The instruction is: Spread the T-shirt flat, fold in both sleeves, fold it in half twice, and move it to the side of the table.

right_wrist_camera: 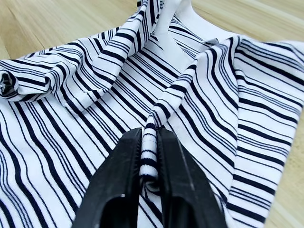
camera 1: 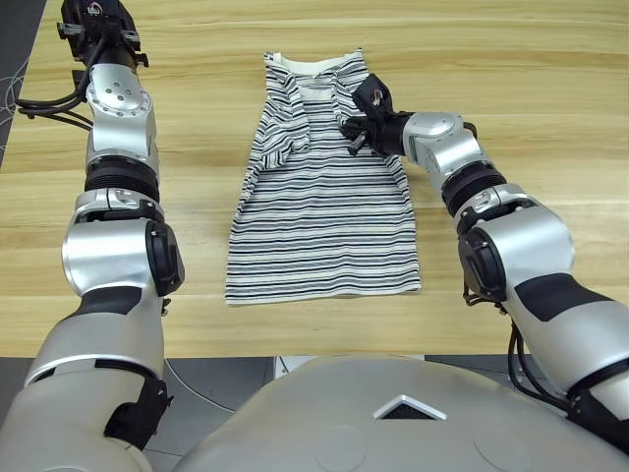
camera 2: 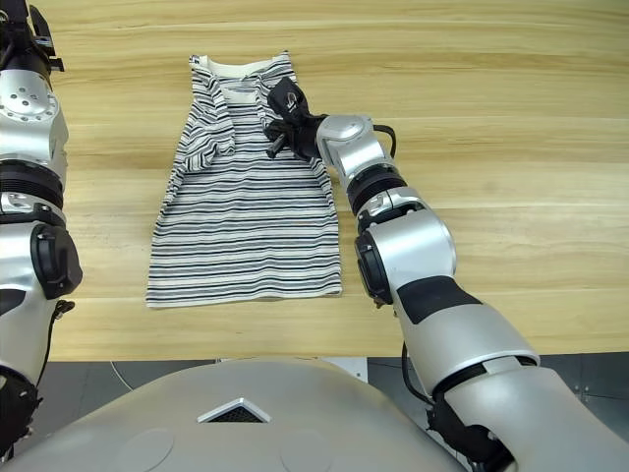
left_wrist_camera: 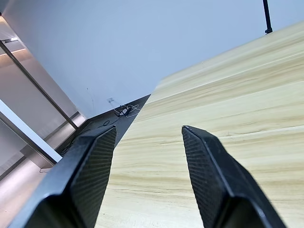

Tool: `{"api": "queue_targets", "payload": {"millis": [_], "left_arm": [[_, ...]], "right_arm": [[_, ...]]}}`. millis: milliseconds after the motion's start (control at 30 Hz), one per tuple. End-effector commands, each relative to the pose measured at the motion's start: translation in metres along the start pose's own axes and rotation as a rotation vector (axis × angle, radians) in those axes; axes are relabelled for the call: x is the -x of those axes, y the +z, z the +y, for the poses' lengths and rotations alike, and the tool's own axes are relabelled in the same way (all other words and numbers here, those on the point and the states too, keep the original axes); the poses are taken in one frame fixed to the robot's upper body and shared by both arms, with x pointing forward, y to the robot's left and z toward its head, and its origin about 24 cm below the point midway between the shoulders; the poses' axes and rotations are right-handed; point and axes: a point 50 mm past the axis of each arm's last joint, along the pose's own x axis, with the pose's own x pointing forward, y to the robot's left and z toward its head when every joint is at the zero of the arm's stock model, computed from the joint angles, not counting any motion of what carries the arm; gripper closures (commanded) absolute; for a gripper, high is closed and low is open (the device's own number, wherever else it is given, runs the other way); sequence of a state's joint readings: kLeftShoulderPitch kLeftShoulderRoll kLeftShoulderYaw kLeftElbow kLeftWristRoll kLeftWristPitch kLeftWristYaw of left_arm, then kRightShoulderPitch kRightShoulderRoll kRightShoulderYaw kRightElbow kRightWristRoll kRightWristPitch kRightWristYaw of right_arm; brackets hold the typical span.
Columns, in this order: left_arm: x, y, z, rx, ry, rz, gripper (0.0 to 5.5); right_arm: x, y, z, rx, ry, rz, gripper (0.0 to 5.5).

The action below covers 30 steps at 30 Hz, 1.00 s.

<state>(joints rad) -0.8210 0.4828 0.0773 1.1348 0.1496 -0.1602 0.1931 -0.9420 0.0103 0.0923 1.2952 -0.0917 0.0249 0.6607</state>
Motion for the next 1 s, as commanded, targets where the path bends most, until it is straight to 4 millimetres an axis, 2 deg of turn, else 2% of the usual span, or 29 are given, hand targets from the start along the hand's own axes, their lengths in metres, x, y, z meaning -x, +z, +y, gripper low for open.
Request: {"api": "queue_targets", "payload": {"millis": [33,67,267,433,500,567,600,633,700,767,833,900,1000], "left_arm": [[-0.002,0.003,0.0,0.011,-0.007,0.001,2.93],[-0.002,0.004,0.0,0.011,-0.007,0.0,2.93],[-0.002,0.008,-0.005,0.017,-0.025,-0.014,2.93],[-0.002,0.017,-0.015,0.031,-0.054,-0.037,2.93],[-0.002,0.02,-0.018,0.042,-0.074,-0.048,2.93],[0.001,0.026,-0.028,0.081,-0.185,-0.116,2.93],[0.005,0.029,-0.033,0.071,-0.274,-0.195,2.93],[0.014,0.031,-0.035,-0.029,-0.356,-0.322,2.93],[0.033,0.025,-0.033,-0.215,-0.514,-0.525,2.93],[0.05,0.011,-0.025,-0.459,-0.647,-0.648,2.93],[0.064,0.003,-0.012,-0.751,-0.727,-0.767,2.93],[0.08,-0.006,-0.001,-1.012,-0.833,-0.881,2.93],[0.112,-0.014,0.012,-1.283,-1.061,-1.062,2.93]], "right_arm": [[-0.002,0.006,0.004,0.007,0.042,-0.038,4.31],[-0.002,0.009,0.006,0.019,0.068,-0.052,4.12],[-0.005,0.032,0.024,0.087,0.276,-0.158,4.12],[-0.003,0.038,0.025,0.086,0.306,-0.183,4.12],[0.002,0.045,0.018,-0.023,0.32,-0.222,4.12],[0.018,0.058,-0.004,-0.128,0.274,-0.328,4.12],[0.032,0.061,-0.022,-0.109,0.181,-0.395,4.12],[0.055,0.057,-0.046,0.031,0.026,-0.425,4.12],[0.098,0.043,-0.075,0.445,-0.229,-0.38,4.12],[0.131,0.018,-0.081,0.882,-0.316,-0.224,4.12],[0.153,-0.013,-0.076,1.281,-0.264,-0.049,4.12],[0.167,-0.041,-0.067,1.559,-0.139,0.052,4.12],[0.155,-0.056,-0.05,1.878,0.047,0.075,4.12]]}}
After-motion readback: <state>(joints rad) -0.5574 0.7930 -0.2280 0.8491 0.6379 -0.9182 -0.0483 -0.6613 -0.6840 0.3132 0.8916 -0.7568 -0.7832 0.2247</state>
